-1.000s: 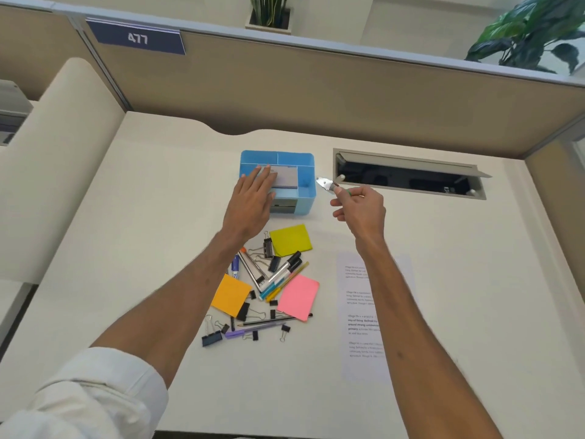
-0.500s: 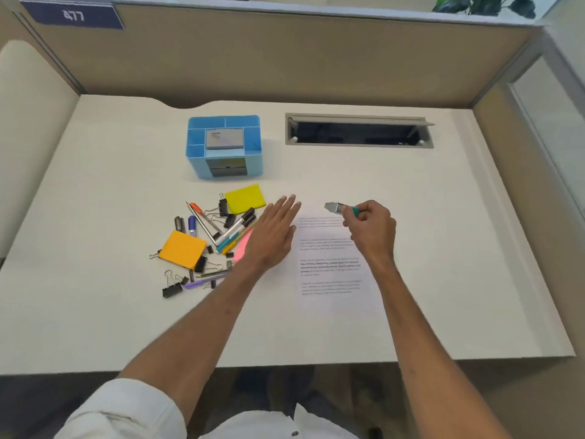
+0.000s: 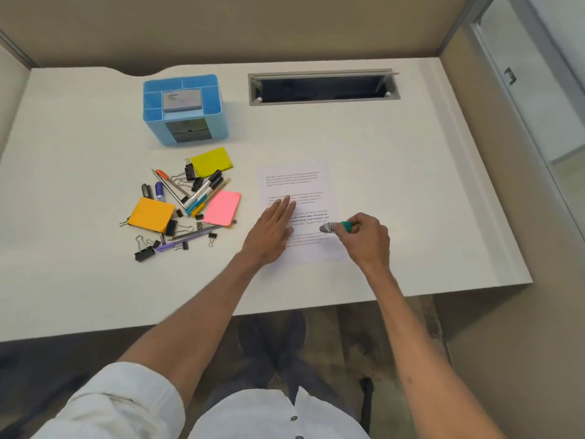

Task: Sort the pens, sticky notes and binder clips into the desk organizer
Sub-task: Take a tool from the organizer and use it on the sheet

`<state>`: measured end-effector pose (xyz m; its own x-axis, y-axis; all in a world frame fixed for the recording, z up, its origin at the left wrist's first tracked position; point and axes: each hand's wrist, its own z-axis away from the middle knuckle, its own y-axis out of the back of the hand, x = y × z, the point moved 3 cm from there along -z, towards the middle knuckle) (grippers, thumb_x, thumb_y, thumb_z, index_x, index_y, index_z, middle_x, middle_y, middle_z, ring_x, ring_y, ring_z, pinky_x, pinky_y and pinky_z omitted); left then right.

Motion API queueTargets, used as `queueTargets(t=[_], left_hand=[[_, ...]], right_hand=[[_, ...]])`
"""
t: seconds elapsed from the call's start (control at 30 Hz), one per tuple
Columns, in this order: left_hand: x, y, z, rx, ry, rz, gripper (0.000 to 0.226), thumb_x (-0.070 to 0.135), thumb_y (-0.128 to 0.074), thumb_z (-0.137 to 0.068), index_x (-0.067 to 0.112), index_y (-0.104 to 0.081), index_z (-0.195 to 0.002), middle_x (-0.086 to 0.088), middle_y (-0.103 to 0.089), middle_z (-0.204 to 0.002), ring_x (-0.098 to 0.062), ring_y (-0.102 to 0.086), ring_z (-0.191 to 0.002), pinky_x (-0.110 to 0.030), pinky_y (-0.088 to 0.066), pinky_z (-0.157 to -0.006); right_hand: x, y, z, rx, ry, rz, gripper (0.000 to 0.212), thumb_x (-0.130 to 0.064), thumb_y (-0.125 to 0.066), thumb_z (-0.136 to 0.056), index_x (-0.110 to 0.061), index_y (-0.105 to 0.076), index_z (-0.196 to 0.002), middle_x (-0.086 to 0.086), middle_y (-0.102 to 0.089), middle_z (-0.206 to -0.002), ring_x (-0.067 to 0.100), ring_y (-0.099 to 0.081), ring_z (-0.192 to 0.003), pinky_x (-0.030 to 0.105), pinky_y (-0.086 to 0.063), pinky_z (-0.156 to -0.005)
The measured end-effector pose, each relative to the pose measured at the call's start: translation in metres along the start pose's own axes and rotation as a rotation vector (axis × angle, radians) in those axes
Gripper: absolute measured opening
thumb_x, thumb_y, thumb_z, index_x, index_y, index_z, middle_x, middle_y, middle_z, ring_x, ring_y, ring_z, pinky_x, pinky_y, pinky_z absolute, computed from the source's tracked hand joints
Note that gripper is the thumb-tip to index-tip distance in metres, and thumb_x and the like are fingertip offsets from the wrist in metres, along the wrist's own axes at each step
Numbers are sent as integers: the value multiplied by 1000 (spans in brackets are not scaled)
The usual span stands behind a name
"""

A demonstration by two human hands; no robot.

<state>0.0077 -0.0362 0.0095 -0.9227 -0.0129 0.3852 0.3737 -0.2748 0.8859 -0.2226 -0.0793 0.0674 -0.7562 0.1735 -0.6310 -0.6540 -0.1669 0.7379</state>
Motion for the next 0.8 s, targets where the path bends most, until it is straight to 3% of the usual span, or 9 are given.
queueTargets(t=[0.2, 0.47, 0.8], left_hand=[[-6, -10, 1, -95, 30, -32, 66, 32, -30, -119, 14, 4, -174, -5, 12, -182, -24, 6, -171, -43, -9, -139], [-6, -11, 3, -82, 41, 18, 67, 30, -32, -119, 16, 4, -174, -2, 13, -182, -22, 8, -171, -42, -6, -140], [-9, -14, 1, -59, 42, 39, 67, 31, -34, -119, 17, 2, -174, 0, 11, -183, -21, 7, -171, -42, -7, -140]], right_hand=[[17, -13, 16, -49, -6, 111, 37, -53, -80, -86, -18, -65, -84, -7, -64, -69, 13, -61, -60, 24, -36, -50], [19, -17, 24, -59, -5, 232, 34, -49, -78, -90, -19, -61, -87, -9, -60, -71, 6, -54, -59, 21, -31, -51], [18, -23, 25, -76, 31, 323, 33, -45, -75, -95, -14, -64, -96, 1, -68, -86, 18, -63, -72, 23, -36, -55]])
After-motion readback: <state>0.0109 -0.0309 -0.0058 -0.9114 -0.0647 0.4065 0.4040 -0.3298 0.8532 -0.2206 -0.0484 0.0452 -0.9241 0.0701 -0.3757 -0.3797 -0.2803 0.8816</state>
